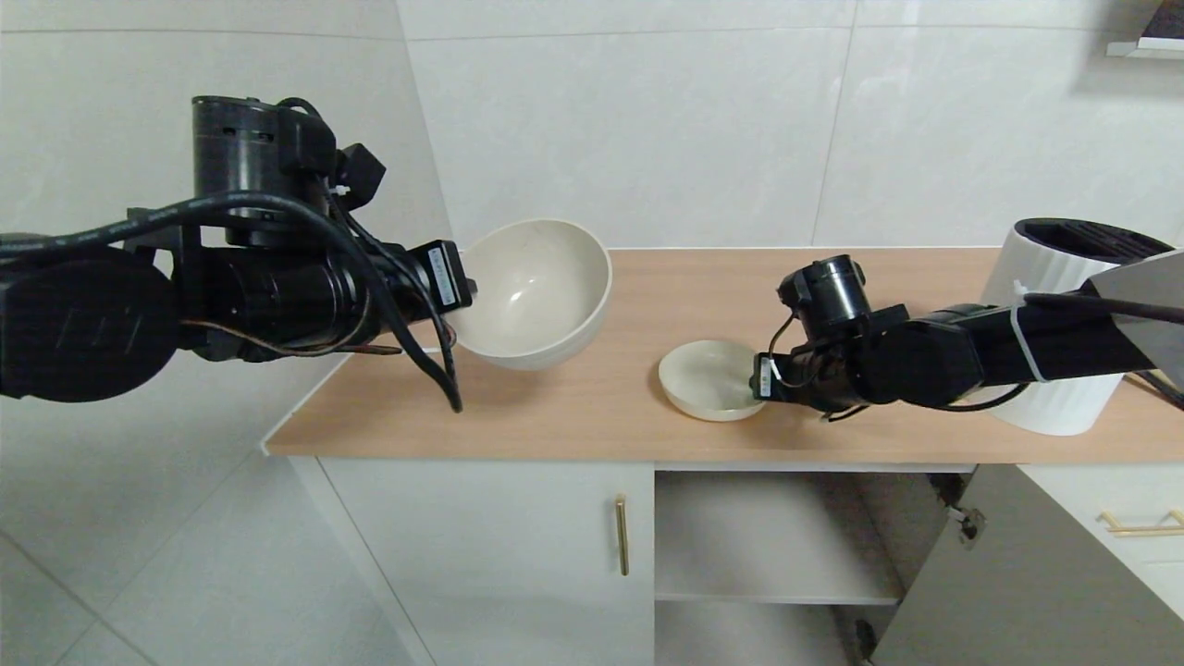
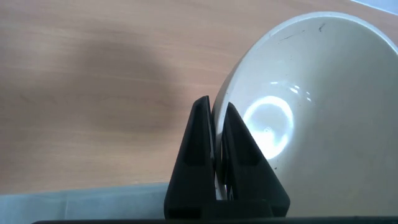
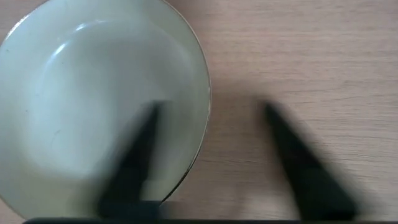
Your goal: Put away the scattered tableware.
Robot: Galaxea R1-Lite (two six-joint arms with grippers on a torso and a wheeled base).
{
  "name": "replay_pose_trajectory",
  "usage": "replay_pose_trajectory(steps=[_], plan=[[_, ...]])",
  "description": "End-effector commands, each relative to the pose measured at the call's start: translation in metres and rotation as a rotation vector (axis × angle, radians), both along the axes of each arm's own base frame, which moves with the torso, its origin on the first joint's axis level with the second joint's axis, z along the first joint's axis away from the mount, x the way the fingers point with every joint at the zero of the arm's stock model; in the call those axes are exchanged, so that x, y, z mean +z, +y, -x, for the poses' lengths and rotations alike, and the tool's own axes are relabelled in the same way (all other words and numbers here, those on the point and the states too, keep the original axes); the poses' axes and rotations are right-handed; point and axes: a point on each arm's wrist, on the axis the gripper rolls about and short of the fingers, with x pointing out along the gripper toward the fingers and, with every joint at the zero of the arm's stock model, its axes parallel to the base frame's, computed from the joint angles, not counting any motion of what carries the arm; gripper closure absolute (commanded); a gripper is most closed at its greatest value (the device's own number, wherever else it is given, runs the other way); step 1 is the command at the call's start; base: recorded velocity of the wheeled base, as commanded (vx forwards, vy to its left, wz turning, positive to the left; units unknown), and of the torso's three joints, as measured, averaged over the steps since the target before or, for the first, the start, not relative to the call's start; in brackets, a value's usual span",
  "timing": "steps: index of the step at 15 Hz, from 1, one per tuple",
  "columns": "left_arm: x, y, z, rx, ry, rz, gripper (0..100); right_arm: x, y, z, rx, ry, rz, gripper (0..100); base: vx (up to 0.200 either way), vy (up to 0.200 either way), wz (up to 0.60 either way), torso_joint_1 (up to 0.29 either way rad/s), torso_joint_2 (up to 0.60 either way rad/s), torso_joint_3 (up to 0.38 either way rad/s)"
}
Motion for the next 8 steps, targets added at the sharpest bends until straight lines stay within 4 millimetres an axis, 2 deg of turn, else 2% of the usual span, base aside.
replay_pose_trajectory(steps=[1,4,5,7,8], plan=[[0.002,0.001,0.002,0.000,-0.007,0.003,100,-0.002,0.001,0.000,0.002,0.004,0.002,100,0.000,0.000,0.00,0.000,0.00,0.000],[0.004,0.002,0.004,0.000,-0.011,0.005,100,0.003,0.000,0.003,0.003,-0.004,-0.004,100,0.000,0.000,0.00,0.000,0.00,0.000],[0.004,0.002,0.005,0.001,-0.011,0.008,100,0.012,0.000,0.008,0.001,-0.020,-0.018,100,0.000,0.000,0.00,0.000,0.00,0.000],[0.005,0.003,0.008,0.001,-0.012,0.010,100,0.026,0.000,0.022,0.021,-0.038,-0.035,100,0.000,0.000,0.00,0.000,0.00,0.000],[0.006,0.006,0.014,0.000,-0.014,0.010,100,0.039,-0.005,0.037,0.030,-0.056,-0.043,100,0.000,0.000,0.00,0.000,0.00,0.000]])
